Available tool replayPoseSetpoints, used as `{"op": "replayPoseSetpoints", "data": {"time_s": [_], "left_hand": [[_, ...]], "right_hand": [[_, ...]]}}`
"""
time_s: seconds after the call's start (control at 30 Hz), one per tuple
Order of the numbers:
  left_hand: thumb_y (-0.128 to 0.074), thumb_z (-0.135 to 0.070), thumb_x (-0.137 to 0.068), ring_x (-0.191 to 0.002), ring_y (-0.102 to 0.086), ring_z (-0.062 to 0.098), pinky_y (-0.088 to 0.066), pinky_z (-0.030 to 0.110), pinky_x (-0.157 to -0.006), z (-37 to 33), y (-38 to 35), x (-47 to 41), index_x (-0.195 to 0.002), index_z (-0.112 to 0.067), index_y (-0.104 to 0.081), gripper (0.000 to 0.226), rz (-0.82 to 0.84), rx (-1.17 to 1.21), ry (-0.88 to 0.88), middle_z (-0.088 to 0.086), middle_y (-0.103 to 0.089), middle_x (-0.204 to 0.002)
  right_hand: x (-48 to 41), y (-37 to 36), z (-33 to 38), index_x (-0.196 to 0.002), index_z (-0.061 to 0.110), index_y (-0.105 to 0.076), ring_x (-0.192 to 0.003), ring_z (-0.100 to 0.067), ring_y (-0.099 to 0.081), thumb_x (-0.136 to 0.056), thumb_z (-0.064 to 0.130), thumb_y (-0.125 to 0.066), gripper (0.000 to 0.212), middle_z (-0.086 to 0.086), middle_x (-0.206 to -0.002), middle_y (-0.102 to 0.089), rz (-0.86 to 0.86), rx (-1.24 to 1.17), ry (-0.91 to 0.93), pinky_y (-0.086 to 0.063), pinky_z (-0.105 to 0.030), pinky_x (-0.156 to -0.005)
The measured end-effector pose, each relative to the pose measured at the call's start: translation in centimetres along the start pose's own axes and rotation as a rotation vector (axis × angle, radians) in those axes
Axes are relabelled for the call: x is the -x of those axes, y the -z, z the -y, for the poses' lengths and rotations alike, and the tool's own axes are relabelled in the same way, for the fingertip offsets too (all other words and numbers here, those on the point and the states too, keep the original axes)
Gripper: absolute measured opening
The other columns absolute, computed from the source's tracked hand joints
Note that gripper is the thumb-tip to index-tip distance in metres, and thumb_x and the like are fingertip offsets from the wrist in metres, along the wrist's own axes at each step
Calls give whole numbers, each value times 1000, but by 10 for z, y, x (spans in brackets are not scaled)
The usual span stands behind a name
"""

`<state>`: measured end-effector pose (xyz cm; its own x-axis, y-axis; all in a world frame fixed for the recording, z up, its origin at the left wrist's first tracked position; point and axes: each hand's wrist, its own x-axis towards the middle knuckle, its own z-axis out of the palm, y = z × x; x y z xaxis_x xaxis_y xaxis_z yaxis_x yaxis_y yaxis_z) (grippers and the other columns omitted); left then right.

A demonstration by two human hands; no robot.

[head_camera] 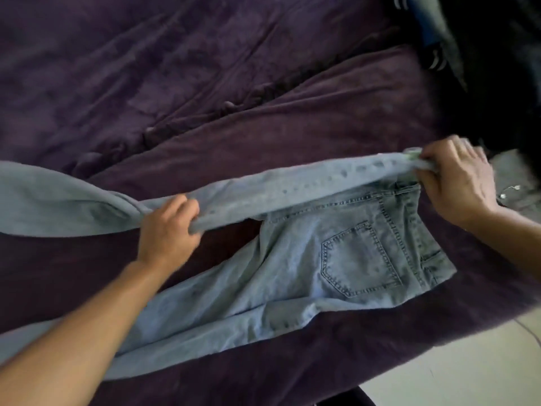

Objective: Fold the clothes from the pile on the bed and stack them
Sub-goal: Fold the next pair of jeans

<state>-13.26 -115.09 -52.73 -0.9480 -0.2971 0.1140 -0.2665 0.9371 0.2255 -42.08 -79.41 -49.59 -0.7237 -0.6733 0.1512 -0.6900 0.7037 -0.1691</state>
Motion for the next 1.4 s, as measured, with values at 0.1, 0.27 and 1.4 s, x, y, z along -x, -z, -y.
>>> {"op": "replayPoseSetpoints", "data": {"time_s": [0.1, 0.27, 1.4], "left_hand": [[-48, -21, -66, -58, -53, 30, -42, 35, -48, -31, 4, 72, -68, -12, -47, 9, 37, -32, -34, 7, -47, -67], [-83, -21, -47, -72, -59, 26, -52, 35, -63, -83, -26, 166, -77, -18, -58, 39, 356, -77, 74, 2, -55, -76], [-57, -29, -81, -62, -46, 21, -37, 39, -59, 266, 84, 340, -66, 5, -50, 38, -107, 567, 999, 10, -53, -62]], "right_hand": [[63, 6, -6, -95, 11, -53, -84, -35, -48, -75, 24, -52, 24, -15, -89, -51, 95, 29, 138, -35, -45, -73], [144, -28, -13, -99, 21, -59, -95, -35, -54, -77, 17, -68, 25, -10, -98, -58, 364, 271, 100, -42, -46, -76], [226, -112, 492, -92, 37, -64, -78, -11, -62, -89, 60, -49, 28, 11, -85, -62, 827, -389, 44, -48, -31, -68]]}}
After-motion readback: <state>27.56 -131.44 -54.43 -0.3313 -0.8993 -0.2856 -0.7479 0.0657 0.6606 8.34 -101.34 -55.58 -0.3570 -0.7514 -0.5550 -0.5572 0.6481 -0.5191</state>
